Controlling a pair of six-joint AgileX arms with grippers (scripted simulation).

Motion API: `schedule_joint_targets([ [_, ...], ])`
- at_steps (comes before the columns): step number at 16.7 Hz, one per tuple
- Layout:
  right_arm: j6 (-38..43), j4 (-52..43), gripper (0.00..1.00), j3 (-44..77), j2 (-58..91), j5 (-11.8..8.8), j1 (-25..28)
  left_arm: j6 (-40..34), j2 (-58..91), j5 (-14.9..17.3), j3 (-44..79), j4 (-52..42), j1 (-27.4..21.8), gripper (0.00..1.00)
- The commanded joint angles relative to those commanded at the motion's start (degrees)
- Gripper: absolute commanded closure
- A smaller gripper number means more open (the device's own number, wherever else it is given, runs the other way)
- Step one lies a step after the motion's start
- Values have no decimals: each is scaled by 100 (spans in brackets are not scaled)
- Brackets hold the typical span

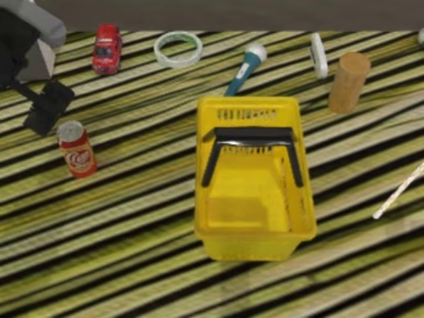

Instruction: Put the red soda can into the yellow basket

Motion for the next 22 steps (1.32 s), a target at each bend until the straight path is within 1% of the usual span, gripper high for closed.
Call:
schedule_joint_targets([
  [5,0,0,0,0,0,0,0,660,2289,-16,1762,-1195,-135,0],
  [9,0,0,0,0,0,0,0,929,3157,-40,2413,-1712,-187,0],
  [16,0,0,0,0,0,0,0,947,3217,-42,2425,-1720,-164,0],
  [22,0,0,0,0,0,0,0,958,3456,-40,1821,-866,-185,0],
])
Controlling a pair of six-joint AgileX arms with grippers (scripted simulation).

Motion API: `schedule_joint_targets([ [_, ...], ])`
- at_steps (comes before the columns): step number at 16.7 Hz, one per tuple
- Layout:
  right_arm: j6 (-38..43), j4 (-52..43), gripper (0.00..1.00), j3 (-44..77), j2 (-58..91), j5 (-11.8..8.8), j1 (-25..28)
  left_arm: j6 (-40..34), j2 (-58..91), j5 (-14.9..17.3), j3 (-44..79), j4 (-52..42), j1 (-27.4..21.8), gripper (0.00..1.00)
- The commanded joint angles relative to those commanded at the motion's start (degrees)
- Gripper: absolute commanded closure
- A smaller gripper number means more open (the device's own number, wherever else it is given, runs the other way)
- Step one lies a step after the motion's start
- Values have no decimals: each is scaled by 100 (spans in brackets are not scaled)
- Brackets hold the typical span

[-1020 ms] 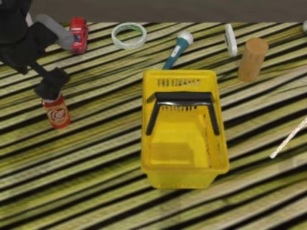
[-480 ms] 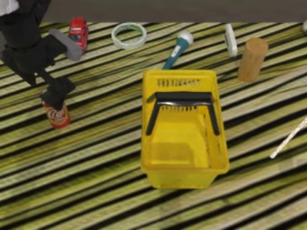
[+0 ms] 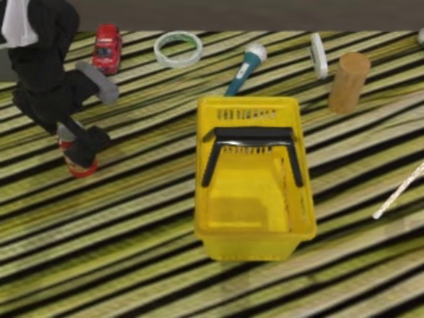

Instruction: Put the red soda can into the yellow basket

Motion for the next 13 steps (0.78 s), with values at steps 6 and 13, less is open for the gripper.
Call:
schedule_joint_targets([
  [6,0,0,0,0,0,0,0,1,40,0,-81,107,-1,8],
  [13,0,0,0,0,0,0,0,1,40,0,-81,107,-1,60],
])
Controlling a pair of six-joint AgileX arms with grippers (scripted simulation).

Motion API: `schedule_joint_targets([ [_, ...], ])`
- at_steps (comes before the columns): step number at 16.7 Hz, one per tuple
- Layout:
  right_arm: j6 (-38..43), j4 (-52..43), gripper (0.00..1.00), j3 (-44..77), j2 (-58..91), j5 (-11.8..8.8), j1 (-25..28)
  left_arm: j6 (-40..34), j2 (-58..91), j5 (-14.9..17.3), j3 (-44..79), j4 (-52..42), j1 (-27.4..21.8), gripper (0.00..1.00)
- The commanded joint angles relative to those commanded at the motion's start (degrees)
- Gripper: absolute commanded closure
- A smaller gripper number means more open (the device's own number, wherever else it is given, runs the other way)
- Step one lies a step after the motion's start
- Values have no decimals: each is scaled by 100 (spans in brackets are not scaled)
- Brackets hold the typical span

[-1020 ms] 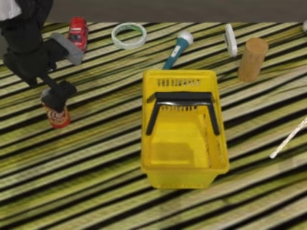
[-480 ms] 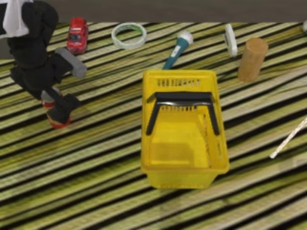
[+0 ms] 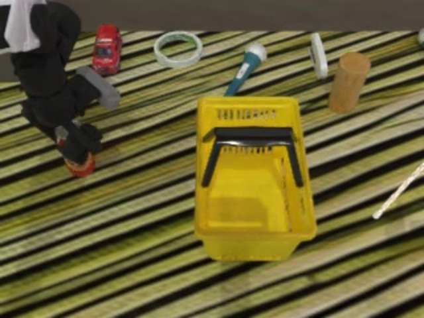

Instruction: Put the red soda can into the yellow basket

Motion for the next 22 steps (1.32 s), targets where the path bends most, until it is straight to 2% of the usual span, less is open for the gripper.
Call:
schedule_joint_targets([
  [5,0,0,0,0,0,0,0,0,0,0,0,0,0,98],
  [6,0,0,0,0,0,0,0,0,0,0,0,0,0,100],
  [16,0,0,0,0,0,0,0,-10,-15,52,-15,62,-6,100],
  [19,0,0,0,0,0,0,0,-185,-23,491,-109,608,-98,100],
  [22,0,0,0,0,0,0,0,-558,-26,1298,-290,1696,-226,100],
])
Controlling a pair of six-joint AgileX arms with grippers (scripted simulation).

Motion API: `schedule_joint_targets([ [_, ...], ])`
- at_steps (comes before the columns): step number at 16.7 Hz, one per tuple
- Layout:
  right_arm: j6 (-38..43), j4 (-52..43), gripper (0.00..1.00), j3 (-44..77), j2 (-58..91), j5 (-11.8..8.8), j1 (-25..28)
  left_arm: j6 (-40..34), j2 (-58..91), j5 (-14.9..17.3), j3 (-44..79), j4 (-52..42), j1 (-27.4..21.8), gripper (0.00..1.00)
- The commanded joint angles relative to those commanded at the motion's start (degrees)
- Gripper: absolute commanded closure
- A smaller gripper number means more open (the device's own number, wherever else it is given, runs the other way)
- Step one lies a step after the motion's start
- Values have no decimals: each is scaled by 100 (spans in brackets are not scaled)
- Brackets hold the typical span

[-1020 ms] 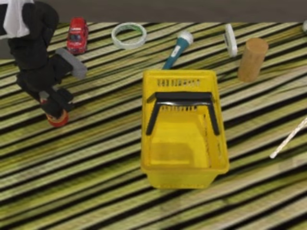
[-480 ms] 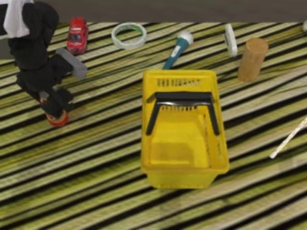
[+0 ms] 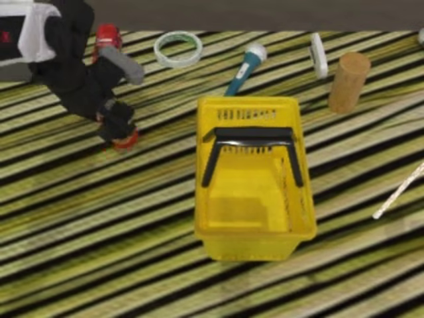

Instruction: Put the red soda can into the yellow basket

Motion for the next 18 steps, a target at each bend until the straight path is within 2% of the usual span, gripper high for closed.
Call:
schedule_joint_targets([
  [3,0,0,0,0,0,0,0,-533,-17,1055,-275,1531,-150,100],
  [9,0,0,0,0,0,0,0,-1816,-178,3433,-1040,5011,-476,100],
  [12,0,0,0,0,0,0,0,-2393,-357,4515,-1411,6565,-621,100],
  [15,0,0,0,0,0,0,0,-2814,-569,5368,-1679,7698,-732,100],
  [18,0,0,0,0,0,0,0,-3030,-724,5864,-1803,8290,-795,100],
])
